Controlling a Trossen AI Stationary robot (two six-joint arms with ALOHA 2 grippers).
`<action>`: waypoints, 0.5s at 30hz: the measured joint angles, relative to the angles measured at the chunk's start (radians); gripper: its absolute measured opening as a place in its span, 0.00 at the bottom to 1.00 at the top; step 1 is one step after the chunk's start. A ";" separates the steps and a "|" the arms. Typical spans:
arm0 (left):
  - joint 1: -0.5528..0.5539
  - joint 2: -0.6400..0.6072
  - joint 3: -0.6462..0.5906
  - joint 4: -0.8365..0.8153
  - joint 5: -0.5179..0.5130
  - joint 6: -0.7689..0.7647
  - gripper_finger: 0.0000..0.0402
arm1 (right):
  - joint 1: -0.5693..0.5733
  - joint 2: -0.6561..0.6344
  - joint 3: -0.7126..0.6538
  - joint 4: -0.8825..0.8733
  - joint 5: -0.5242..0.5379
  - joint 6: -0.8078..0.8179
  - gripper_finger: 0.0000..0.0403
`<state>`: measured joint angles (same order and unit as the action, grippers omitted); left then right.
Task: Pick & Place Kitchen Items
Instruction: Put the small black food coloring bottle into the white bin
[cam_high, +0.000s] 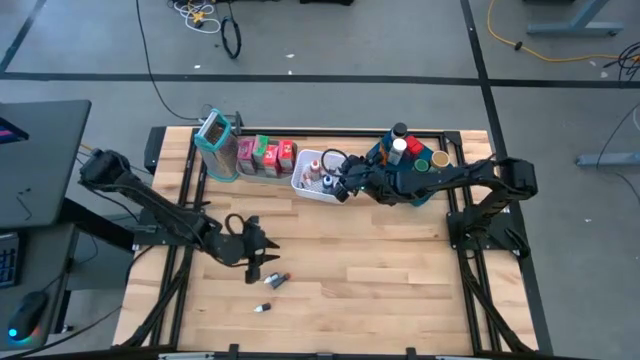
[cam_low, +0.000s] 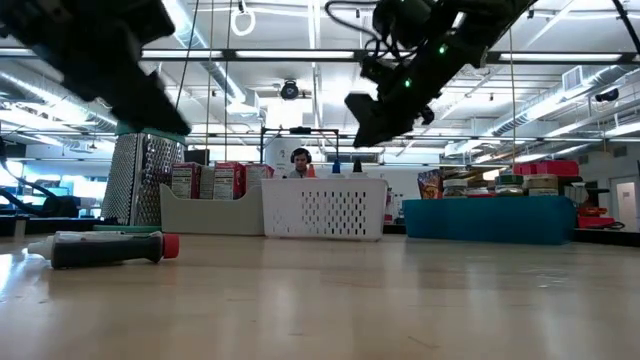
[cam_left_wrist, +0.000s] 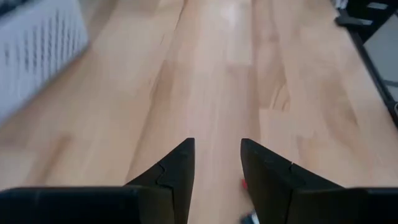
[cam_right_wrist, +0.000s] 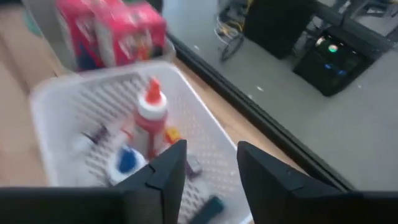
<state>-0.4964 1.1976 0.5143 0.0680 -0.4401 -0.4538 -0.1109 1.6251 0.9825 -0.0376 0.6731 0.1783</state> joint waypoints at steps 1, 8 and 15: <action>-0.017 0.000 -0.017 0.000 -0.016 -0.043 0.34 | 0.005 -0.013 0.000 0.005 -0.001 0.009 0.38; -0.152 0.044 -0.069 0.017 -0.115 -0.221 0.32 | 0.062 -0.082 0.000 0.118 -0.183 0.026 0.33; -0.267 0.235 0.029 0.086 -0.142 -0.111 0.24 | 0.148 -0.103 0.000 0.229 -0.473 -0.003 0.31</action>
<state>-0.7634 1.4324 0.5437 0.1539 -0.5822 -0.5652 0.0370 1.5219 0.9825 0.1915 0.2004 0.1749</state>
